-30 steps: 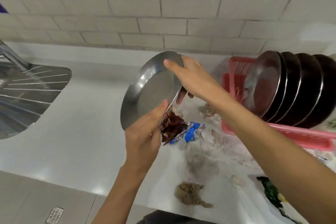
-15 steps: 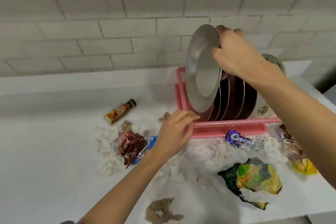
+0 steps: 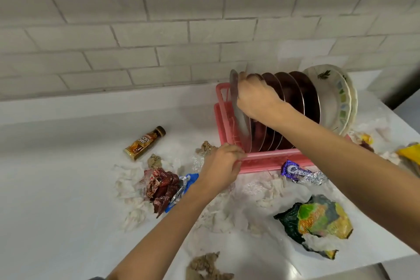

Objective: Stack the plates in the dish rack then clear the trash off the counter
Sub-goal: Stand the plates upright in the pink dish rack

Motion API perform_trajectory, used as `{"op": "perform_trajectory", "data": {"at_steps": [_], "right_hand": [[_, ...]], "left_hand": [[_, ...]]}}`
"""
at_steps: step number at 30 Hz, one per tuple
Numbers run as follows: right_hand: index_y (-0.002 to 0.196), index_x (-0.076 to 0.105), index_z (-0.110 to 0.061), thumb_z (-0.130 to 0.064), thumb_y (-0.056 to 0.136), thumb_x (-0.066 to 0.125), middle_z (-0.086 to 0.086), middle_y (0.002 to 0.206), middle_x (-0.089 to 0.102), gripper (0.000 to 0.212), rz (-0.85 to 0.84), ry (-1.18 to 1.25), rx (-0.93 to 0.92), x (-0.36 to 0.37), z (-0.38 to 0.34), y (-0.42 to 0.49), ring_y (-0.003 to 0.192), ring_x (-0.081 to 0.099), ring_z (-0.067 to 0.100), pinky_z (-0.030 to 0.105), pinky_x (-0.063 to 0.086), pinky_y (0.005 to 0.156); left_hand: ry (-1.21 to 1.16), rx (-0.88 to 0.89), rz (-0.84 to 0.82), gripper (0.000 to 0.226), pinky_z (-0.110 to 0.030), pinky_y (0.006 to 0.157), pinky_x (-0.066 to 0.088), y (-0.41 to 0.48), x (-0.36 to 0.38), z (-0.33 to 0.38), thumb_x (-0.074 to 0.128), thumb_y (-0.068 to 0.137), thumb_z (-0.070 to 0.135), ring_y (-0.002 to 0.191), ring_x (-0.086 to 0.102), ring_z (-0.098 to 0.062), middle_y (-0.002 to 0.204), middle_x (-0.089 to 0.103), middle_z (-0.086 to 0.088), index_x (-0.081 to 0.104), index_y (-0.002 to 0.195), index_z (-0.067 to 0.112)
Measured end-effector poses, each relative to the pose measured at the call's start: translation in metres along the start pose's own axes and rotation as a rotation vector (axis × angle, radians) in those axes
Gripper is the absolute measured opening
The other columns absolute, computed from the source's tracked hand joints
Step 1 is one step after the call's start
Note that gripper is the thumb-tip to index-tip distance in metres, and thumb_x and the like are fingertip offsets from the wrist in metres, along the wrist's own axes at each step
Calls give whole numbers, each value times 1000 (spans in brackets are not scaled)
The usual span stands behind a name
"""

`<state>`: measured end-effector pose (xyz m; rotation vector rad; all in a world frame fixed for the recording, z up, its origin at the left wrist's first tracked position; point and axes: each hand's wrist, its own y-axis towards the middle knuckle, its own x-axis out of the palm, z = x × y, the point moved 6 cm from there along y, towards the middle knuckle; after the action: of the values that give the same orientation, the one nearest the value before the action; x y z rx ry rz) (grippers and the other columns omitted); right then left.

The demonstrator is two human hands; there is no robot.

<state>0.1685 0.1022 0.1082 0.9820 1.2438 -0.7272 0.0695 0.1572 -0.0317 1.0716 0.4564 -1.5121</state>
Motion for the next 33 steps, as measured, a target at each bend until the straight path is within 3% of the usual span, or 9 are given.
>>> {"op": "perform_trajectory", "data": {"at_steps": [5,12,18,22,26,28,31,33], "right_hand": [[133,37,5,-1,90,45,24,123,53,43,-111,69,96,15,7,3,110,57,43,37,43,73],[126,44,2,6,87,52,21,113,59,39,-36,44,83,-3,11,2,106,59,39,34,38,68],[120,50,-3,-9,89,57,16,109,62,32,11,-22,64,-32,17,-16,100,62,37,36,35,65],[111,54,-6,-20,90,55,15,102,64,25,46,85,70,-50,28,-33,95,61,39,37,36,65],[86,66,-16,-26,88,57,-1,76,65,14,146,334,198,-52,70,-63,72,61,23,33,50,63],[72,66,-14,-25,88,60,0,58,61,19,185,557,285,-41,105,-86,57,58,18,30,48,60],[68,65,-7,-17,87,61,14,60,64,22,216,690,479,-13,166,-132,51,53,18,35,46,58],[70,67,-9,-13,87,58,12,60,65,20,149,678,594,15,197,-165,48,53,16,33,45,53]], "left_hand": [[-17,-10,-1,30,-35,89,49,-3,2,-3,62,86,12,108,56,-12,115,68,11,72,113,24],[4,-2,6,29,-27,87,47,1,3,-4,64,86,11,106,55,-12,113,67,10,73,111,22],[0,3,10,29,-21,82,41,0,5,-5,66,85,10,106,56,-13,112,67,9,73,111,20],[18,23,-1,29,-21,83,38,3,3,-4,69,85,14,106,56,-14,112,67,8,72,113,20],[46,80,3,25,-27,79,38,11,4,-4,71,86,23,102,60,-15,106,71,10,73,111,22],[32,93,19,22,-31,77,47,15,4,-7,73,85,22,92,62,-16,97,74,10,75,107,22],[5,97,34,20,-35,74,51,19,9,-11,76,82,19,84,59,-16,90,75,8,77,102,20],[-27,84,57,20,-30,73,49,18,11,-10,77,80,18,81,56,-13,88,75,8,78,100,19]]}}
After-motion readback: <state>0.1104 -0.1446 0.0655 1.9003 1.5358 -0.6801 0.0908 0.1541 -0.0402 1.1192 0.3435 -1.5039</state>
